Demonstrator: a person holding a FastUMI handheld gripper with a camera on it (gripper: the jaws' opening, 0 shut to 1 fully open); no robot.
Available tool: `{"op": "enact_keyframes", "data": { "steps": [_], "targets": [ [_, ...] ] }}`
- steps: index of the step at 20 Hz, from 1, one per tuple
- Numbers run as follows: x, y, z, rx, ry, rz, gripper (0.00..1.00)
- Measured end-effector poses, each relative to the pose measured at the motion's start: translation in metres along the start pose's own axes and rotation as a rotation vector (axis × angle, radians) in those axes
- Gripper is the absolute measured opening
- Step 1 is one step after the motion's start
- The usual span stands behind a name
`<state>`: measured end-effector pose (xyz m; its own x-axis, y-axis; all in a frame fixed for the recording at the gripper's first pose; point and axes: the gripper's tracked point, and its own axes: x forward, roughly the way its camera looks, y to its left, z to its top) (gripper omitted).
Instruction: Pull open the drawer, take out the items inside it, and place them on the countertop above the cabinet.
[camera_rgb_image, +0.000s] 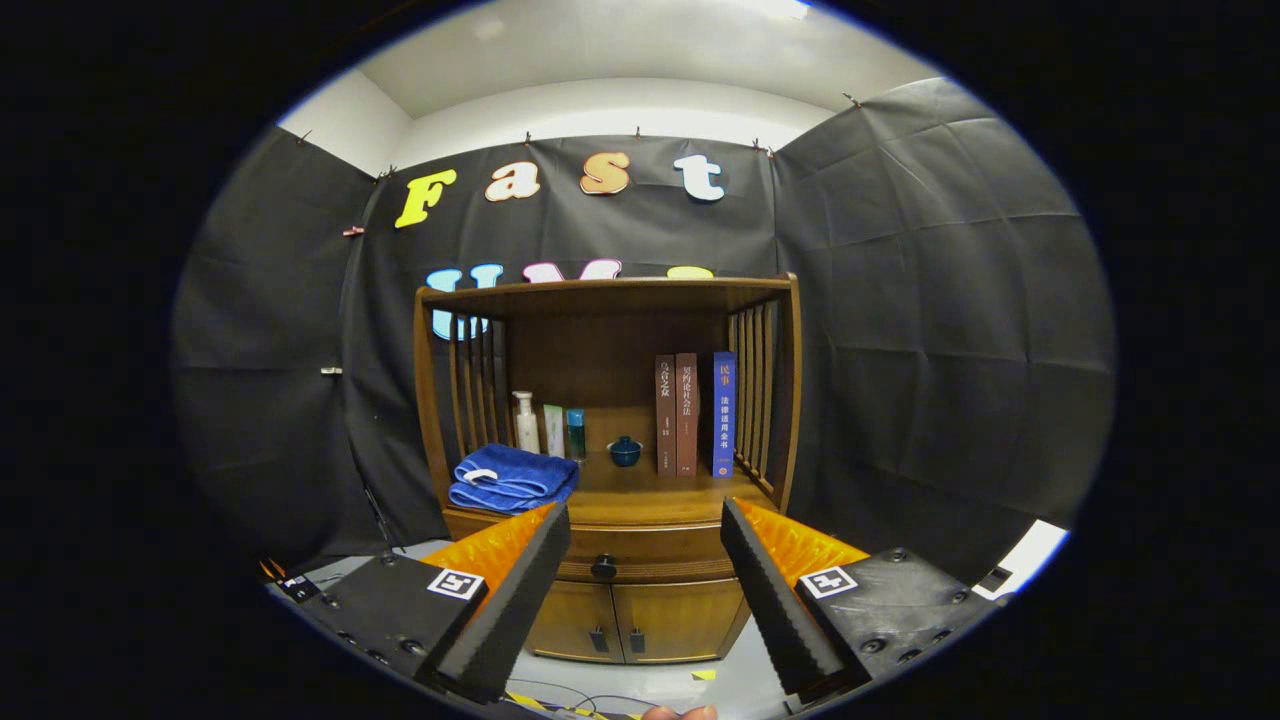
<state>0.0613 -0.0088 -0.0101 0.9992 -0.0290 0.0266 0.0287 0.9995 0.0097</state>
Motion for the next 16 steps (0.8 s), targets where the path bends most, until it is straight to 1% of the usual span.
{"op": "enact_keyframes", "data": {
  "steps": [6,8,11,13,16],
  "targets": [
    [0.069,-0.009,-0.044,0.024,-0.013,-0.017,0.99],
    [0.092,-0.008,-0.072,0.028,-0.002,-0.008,0.99],
    [0.125,0.000,-0.122,0.024,0.055,0.009,0.99],
    [0.144,0.012,-0.153,0.011,0.095,0.034,0.99],
    [0.171,0.034,-0.187,-0.009,0.141,0.066,0.99]
  ]
}}
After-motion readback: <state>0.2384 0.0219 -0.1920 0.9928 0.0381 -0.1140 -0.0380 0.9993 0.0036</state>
